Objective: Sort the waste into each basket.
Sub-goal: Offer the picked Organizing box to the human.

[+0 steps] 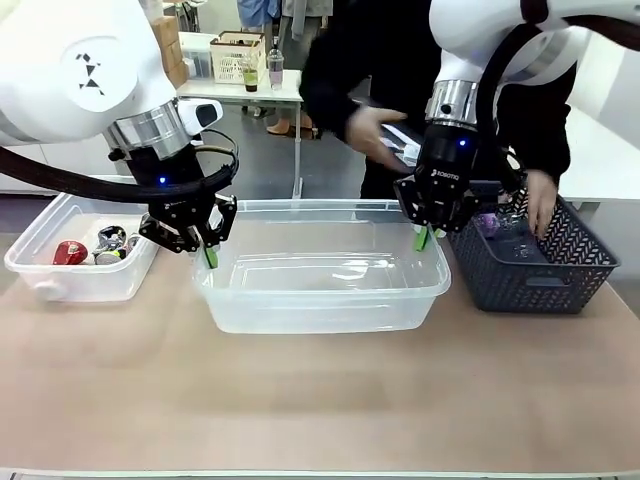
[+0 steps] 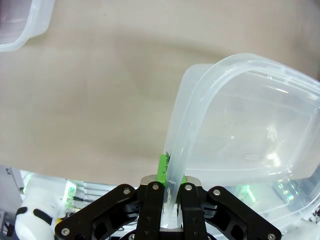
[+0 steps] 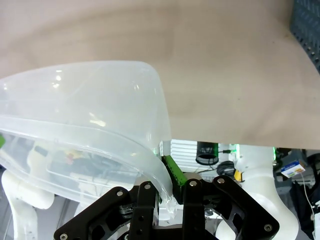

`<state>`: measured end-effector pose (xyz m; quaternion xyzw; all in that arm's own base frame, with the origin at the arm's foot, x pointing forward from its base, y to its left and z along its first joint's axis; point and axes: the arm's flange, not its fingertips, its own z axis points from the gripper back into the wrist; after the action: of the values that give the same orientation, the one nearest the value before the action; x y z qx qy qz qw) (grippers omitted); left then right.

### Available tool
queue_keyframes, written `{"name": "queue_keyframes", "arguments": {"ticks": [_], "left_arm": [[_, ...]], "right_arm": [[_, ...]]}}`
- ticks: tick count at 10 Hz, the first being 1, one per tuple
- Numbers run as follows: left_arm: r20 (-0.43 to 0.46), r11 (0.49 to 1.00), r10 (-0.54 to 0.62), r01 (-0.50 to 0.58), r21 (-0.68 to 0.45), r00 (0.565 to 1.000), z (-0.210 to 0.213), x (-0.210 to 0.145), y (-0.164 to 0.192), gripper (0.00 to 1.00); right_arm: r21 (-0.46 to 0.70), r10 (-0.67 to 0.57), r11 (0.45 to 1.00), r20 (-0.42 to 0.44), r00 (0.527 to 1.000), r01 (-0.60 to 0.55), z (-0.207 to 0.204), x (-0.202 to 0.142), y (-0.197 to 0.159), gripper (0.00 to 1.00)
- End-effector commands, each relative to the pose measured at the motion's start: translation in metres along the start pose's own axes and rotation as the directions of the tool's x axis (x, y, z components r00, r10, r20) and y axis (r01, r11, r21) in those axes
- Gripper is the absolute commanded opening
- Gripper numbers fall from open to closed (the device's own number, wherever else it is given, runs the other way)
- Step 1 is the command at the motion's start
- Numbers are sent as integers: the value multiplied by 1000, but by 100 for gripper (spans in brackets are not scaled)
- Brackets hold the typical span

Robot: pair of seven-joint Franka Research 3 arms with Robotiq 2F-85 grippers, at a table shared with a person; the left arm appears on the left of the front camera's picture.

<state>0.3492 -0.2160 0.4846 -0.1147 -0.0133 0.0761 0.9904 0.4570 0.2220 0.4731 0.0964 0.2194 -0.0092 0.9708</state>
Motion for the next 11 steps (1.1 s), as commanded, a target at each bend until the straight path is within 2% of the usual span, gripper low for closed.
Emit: {"name": "queue_keyframes", "arguments": {"ticks": [1,11], "left_arm": [[11,999,42,-42,-8,999,1,0,0,0],[11,999,42,-42,-8,999,1,0,0,0]], "right_arm": [[10,7,1000,-8,1000,-7,2,-3,-2,0],[10,7,1000,-8,1000,-7,2,-3,-2,0]]}}
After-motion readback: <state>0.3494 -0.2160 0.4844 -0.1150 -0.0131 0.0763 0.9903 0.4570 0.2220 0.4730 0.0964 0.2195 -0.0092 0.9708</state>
